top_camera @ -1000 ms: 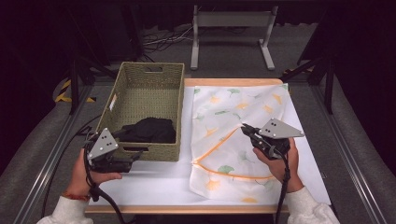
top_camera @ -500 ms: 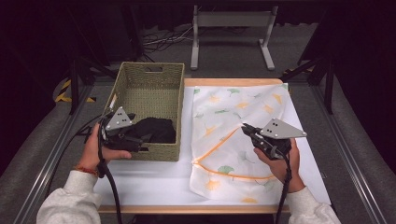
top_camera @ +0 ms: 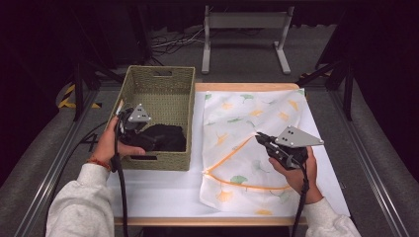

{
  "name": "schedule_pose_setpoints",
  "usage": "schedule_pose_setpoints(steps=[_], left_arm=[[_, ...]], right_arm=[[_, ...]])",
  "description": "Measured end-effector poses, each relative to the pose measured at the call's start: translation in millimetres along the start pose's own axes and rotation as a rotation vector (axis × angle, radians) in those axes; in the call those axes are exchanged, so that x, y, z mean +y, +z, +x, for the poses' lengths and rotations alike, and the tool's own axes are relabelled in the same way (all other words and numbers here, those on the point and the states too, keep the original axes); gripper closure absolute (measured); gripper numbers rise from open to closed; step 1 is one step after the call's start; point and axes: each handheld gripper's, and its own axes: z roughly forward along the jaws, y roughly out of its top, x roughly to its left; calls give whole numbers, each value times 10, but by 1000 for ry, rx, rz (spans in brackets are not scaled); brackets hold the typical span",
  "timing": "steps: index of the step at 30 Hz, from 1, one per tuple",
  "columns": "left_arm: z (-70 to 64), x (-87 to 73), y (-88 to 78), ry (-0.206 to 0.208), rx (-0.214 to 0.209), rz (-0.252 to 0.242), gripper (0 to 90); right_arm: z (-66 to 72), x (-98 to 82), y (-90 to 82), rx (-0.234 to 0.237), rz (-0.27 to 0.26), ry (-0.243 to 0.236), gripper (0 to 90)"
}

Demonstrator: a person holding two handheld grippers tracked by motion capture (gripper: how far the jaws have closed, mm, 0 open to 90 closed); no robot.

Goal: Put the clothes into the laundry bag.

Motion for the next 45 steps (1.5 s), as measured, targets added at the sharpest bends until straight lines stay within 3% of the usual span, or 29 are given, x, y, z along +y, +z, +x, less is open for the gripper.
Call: schedule_pose_setpoints(steps=[1, 3, 8, 10, 14, 19, 22, 24, 28, 34, 40, 43, 45], left_arm=[[43, 19, 12, -21, -13, 23, 118], [77, 38, 21, -2, 1, 47, 115], [156, 43, 72, 42, -33, 108, 114], [197, 14, 95, 51, -47, 111, 113], [230, -5, 72, 62, -91, 62, 124], [223, 7, 182, 105, -113, 121, 142], [215, 7, 266, 103, -130, 141, 143], [185, 8, 354, 132, -111, 179, 145], [168, 16, 452, 152, -111, 240, 152], [178, -17, 561, 158, -124, 299, 137], [122, -13, 836, 187, -146, 449, 67], [87, -8, 929, 198, -153, 495, 38], [91, -17, 955, 181, -166, 503, 37]], right_arm=[[0, -3, 3, 3, 1, -2, 887], [11, -12, 17, 16, 9, -9, 886], [20, -23, 36, 25, 22, -17, 884], [20, -26, 34, 28, 22, -19, 883], [28, -45, 48, 42, 28, -28, 882], [38, -48, 54, 61, 24, -39, 879], [48, -45, 45, 61, 20, -46, 879], [52, -50, 41, 59, 8, -47, 880], [66, -57, 58, 61, 6, -50, 882], [67, -73, 75, 71, 19, -46, 882], [93, -98, 110, 77, 26, -53, 879], [90, -110, 117, 80, 30, -54, 877], [85, -115, 115, 82, 32, -52, 876]])
